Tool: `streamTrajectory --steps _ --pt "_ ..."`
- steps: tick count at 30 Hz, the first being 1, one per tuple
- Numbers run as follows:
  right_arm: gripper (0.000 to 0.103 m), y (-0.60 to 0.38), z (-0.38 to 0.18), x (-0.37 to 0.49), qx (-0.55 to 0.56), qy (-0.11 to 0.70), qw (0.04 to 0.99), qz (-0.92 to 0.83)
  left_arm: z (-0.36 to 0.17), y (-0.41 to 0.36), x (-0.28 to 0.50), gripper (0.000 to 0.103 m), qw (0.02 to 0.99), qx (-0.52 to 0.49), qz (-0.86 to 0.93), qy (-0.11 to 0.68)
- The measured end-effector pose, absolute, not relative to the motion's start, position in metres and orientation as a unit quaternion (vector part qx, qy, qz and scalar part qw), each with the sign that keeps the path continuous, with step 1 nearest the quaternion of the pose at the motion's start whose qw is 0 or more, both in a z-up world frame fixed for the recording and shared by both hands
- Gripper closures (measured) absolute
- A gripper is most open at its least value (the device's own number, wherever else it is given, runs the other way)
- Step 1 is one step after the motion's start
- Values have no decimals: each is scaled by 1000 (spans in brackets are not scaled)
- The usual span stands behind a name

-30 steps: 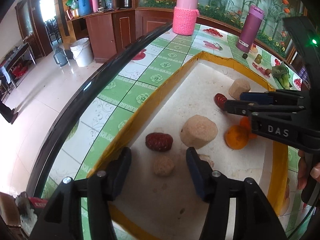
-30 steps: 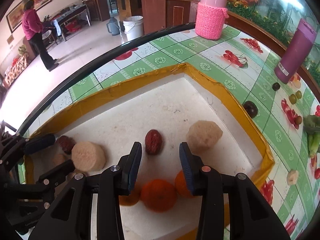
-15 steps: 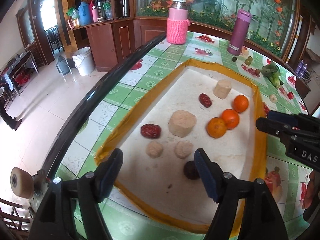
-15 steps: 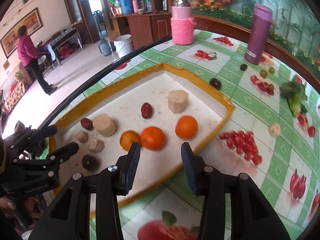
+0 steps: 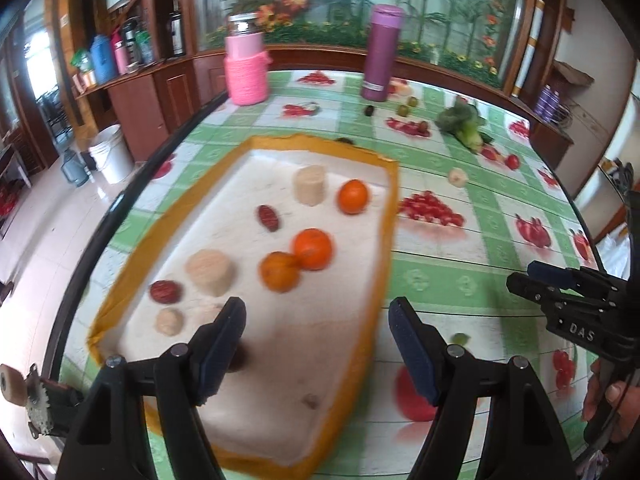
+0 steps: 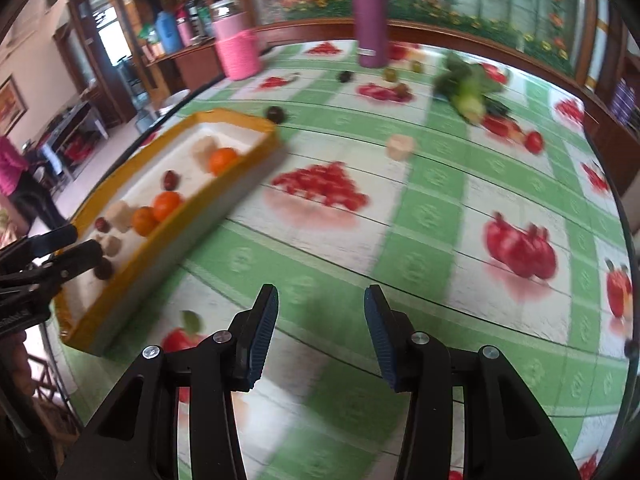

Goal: Organize fruits
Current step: 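Withdraw both tools from the tray back over the table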

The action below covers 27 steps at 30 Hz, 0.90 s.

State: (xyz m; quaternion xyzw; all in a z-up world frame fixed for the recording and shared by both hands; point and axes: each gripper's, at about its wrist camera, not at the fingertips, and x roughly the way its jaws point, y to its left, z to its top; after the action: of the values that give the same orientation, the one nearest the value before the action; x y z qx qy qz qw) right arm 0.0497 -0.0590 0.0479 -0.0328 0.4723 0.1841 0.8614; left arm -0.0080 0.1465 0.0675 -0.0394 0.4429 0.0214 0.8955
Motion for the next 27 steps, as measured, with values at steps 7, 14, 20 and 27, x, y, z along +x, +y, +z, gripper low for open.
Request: streamTrajectory --steps 7,14,20,27 --pt "58 -157 52 55 21 455 888 63 66 91 7 24 890 -14 -35 455" --pt "49 -266 52 47 73 418 895 -135 59 56 22 23 881 -1 -89 465" --pt "48 -316 44 40 105 403 881 -226 53 41 38 23 874 22 -123 469" --pt "47 -329 29 55 122 420 865 -247 40 34 54 23 865 14 -148 480"
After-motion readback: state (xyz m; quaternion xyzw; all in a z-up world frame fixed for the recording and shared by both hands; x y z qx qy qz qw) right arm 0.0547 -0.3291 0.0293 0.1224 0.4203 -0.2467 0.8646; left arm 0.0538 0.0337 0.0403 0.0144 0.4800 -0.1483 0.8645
